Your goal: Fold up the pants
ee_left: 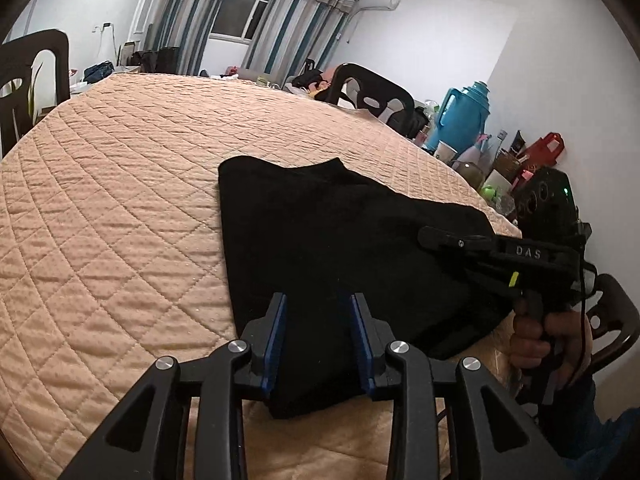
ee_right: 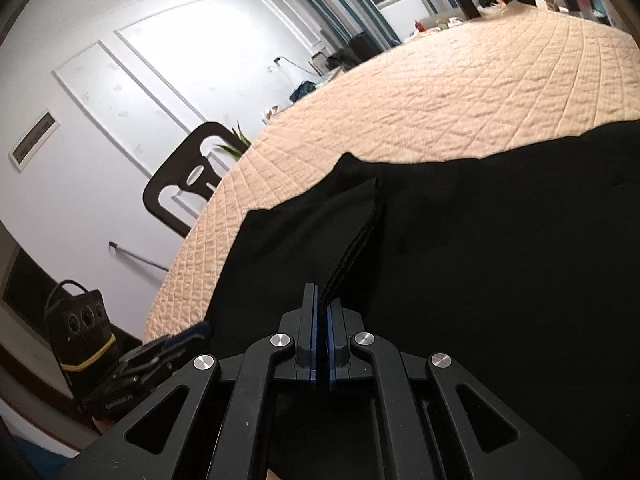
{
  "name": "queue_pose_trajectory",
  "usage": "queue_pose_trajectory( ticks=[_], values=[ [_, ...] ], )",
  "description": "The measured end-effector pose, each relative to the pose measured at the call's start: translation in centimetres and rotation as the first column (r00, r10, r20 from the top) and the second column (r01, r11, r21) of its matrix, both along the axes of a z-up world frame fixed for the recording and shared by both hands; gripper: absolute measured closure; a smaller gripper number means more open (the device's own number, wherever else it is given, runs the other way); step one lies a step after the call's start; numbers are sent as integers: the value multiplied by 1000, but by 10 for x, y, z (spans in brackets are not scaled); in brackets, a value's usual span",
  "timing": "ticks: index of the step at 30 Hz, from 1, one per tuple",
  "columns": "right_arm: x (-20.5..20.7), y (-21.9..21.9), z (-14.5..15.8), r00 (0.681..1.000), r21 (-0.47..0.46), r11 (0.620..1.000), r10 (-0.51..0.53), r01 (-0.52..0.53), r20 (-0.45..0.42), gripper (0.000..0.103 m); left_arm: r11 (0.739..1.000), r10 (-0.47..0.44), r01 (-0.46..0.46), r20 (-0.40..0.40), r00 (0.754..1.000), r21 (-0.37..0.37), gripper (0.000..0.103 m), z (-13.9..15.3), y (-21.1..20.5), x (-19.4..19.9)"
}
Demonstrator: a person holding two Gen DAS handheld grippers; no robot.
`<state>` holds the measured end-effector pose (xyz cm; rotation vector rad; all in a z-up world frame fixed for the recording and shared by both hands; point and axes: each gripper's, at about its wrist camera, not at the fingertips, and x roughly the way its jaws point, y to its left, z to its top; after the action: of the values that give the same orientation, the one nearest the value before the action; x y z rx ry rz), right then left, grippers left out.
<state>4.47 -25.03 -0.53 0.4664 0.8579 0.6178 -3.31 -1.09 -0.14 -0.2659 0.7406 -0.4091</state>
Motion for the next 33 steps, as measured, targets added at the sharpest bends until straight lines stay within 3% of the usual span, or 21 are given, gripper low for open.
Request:
queue_pose_trajectory(
  ticks=[3,7,16,22,24,29,33],
  values=[
    [3,1,-12,999,-28,1000,-3,2,-47,100,1000,-1,1,-8,1000,0,68,3,-3,4],
    [-3,-2,-8,1000,-56,998,-14,13,-21,100,999,22,-22,6,1000,30,64,10,1,15],
    [-1,-3,-7,1000,-59,998,-18,17,-17,100,990,76,-77,14,997,118,64,24,5,81],
    [-12,-12,0,998,-88,995,-49,52,35,98,974,66,-48,-77,995,222,64,4,-17,115],
    [-15,-16,7,995,-87,994,-66,72,71,98,972,38,-24,-58,998,233,48,7,-23,112],
    [-18,-10,19,992,-100,994,-39,51,123,89,958,51,-39,-36,998,284,47,8,-30,95],
    [-25,7,20,987,-171,985,30,-3,158,86,964,58,-50,-23,998,261,47,13,-26,75]
  ],
)
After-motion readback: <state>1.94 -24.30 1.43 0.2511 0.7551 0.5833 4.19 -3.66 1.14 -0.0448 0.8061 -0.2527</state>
